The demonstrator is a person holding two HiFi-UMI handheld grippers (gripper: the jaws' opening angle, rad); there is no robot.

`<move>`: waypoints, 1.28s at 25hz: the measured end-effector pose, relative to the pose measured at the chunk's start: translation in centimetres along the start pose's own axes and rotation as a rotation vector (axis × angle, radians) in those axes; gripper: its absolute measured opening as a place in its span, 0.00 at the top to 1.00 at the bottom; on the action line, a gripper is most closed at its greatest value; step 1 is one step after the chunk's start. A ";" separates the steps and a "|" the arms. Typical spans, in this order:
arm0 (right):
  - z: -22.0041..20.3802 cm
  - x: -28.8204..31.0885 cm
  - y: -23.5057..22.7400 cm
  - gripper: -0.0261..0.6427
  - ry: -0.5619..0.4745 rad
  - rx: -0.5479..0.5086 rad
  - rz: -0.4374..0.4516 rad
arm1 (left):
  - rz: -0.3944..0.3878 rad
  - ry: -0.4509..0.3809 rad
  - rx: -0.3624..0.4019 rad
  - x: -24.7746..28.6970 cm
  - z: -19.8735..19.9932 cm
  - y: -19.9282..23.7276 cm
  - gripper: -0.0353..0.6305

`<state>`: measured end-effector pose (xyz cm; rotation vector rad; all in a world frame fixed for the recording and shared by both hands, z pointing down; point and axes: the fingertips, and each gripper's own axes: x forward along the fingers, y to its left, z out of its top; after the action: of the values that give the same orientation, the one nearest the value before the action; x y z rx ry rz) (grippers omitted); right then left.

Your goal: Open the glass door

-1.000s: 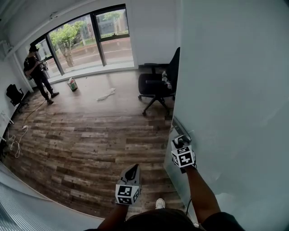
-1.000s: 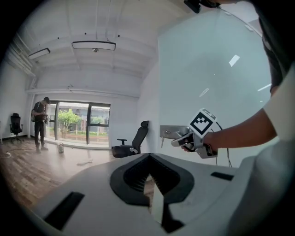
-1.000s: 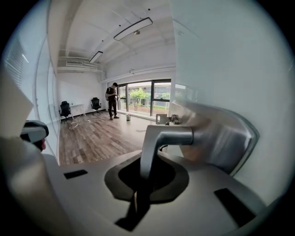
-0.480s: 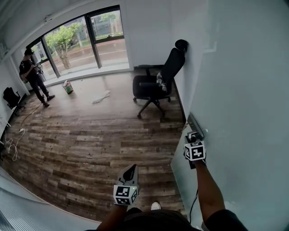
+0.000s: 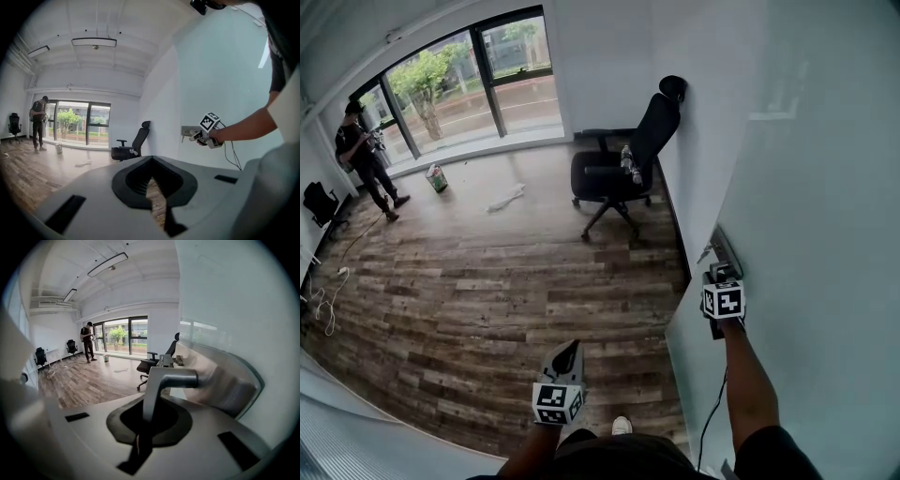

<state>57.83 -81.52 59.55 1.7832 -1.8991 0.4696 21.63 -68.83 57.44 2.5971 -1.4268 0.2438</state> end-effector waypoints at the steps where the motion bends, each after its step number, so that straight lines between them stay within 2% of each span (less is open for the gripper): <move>1: 0.1 0.0 -0.2 0.94 0.006 0.002 0.000 | -0.007 0.005 0.002 0.0 0.0 -0.2 0.94; 5: -0.1 0.3 -1.2 0.94 0.059 0.015 0.013 | -0.037 0.016 0.003 0.7 0.1 -1.5 0.94; 10: -0.5 -0.4 -1.3 0.94 0.189 -0.009 0.005 | -0.046 0.003 0.004 -0.3 0.8 -1.8 0.94; 13: -0.9 -0.5 -0.9 0.93 0.265 -0.028 0.052 | -0.054 0.014 -0.010 -0.9 0.2 -1.9 0.94; 16: -1.0 -1.1 -0.3 0.86 0.329 -0.032 0.093 | -0.073 0.019 -0.037 -2.4 0.1 -2.9 0.94; 19: -0.8 -2.1 -0.1 0.86 0.350 -0.019 0.091 | -0.097 0.022 -0.035 -4.3 -0.4 -3.5 0.94; 23: -0.8 -4.6 -0.6 0.86 0.260 0.030 0.034 | -0.085 0.023 -0.036 -7.1 -1.3 -2.6 0.94; 28: 0.3 -10.0 -0.9 0.84 0.095 -0.021 -0.130 | -0.068 0.012 -0.056 -9.7 -2.1 -1.5 0.94; 30: 0.5 -12.8 0.3 0.84 0.035 -0.016 -0.143 | -0.067 0.000 -0.064 -11.4 -2.3 -1.2 0.94; 32: 0.9 -15.9 2.8 0.88 -0.051 -0.017 -0.136 | -0.068 -0.009 -0.072 -13.2 -2.6 -0.8 0.94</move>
<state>55.38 -68.65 50.00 1.9153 -1.7946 0.3616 15.16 -56.97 56.99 2.5858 -1.3224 0.1690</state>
